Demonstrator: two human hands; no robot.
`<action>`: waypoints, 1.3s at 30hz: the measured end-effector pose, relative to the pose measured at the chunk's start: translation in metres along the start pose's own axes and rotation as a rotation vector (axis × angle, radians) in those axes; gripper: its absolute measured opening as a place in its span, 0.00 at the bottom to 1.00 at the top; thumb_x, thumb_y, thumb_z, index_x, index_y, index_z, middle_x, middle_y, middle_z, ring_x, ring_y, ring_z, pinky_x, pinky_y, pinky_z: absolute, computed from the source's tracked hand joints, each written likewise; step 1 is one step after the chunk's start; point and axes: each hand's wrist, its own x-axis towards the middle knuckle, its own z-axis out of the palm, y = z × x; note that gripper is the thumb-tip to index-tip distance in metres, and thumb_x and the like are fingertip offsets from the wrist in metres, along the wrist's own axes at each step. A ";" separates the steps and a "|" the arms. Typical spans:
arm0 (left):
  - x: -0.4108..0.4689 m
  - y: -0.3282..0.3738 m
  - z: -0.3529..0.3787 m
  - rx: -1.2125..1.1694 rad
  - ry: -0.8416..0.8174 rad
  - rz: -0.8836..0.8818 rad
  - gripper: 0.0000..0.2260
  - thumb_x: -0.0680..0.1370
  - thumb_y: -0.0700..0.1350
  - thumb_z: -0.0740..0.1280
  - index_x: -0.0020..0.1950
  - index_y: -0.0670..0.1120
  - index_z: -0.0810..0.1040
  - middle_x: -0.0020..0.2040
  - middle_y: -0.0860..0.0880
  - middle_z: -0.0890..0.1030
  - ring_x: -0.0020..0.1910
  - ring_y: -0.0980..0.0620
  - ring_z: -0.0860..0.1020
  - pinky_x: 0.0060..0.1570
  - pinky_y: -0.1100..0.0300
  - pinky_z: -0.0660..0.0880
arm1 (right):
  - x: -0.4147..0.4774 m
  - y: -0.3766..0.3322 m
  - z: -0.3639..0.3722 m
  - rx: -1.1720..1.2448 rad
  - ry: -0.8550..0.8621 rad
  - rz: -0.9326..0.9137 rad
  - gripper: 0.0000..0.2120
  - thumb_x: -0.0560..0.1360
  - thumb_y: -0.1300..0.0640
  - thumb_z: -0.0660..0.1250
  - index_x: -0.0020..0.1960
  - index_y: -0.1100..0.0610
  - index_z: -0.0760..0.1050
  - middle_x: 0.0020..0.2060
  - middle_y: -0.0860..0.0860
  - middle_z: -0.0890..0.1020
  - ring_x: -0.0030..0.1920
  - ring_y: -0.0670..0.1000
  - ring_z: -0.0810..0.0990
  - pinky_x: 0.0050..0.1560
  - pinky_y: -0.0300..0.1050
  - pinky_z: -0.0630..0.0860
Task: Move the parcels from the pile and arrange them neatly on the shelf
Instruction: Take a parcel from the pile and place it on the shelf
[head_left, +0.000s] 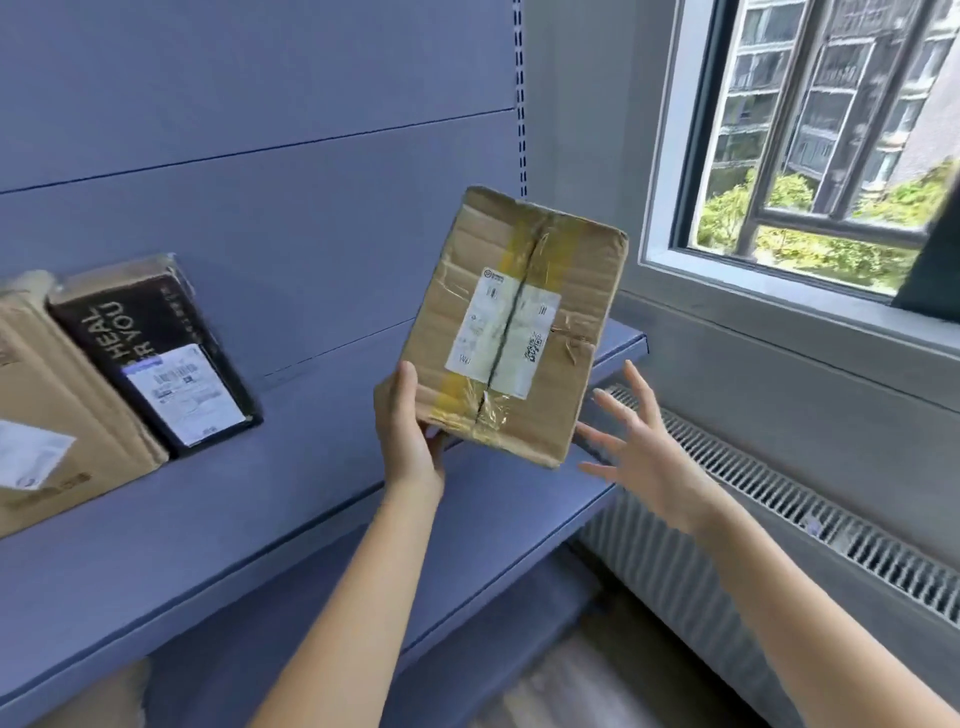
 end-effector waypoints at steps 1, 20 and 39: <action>-0.002 -0.004 0.003 -0.016 0.039 0.004 0.13 0.77 0.58 0.65 0.49 0.49 0.73 0.40 0.49 0.78 0.38 0.48 0.74 0.36 0.55 0.72 | 0.014 0.001 0.009 -0.032 -0.040 -0.012 0.45 0.61 0.37 0.77 0.68 0.26 0.52 0.73 0.43 0.65 0.68 0.54 0.74 0.62 0.62 0.73; -0.019 0.025 -0.061 0.547 0.285 0.331 0.12 0.80 0.37 0.62 0.60 0.49 0.75 0.57 0.52 0.81 0.57 0.57 0.78 0.53 0.66 0.74 | 0.131 0.001 0.059 -0.178 -0.500 -0.087 0.44 0.66 0.52 0.72 0.75 0.36 0.55 0.71 0.46 0.69 0.65 0.51 0.75 0.61 0.56 0.75; 0.009 0.021 -0.093 0.857 0.422 0.245 0.07 0.83 0.43 0.55 0.61 0.44 0.66 0.54 0.53 0.76 0.51 0.54 0.74 0.45 0.63 0.69 | 0.150 0.056 0.119 -0.496 -0.500 -0.280 0.38 0.78 0.74 0.53 0.78 0.49 0.41 0.77 0.46 0.54 0.77 0.42 0.53 0.78 0.52 0.52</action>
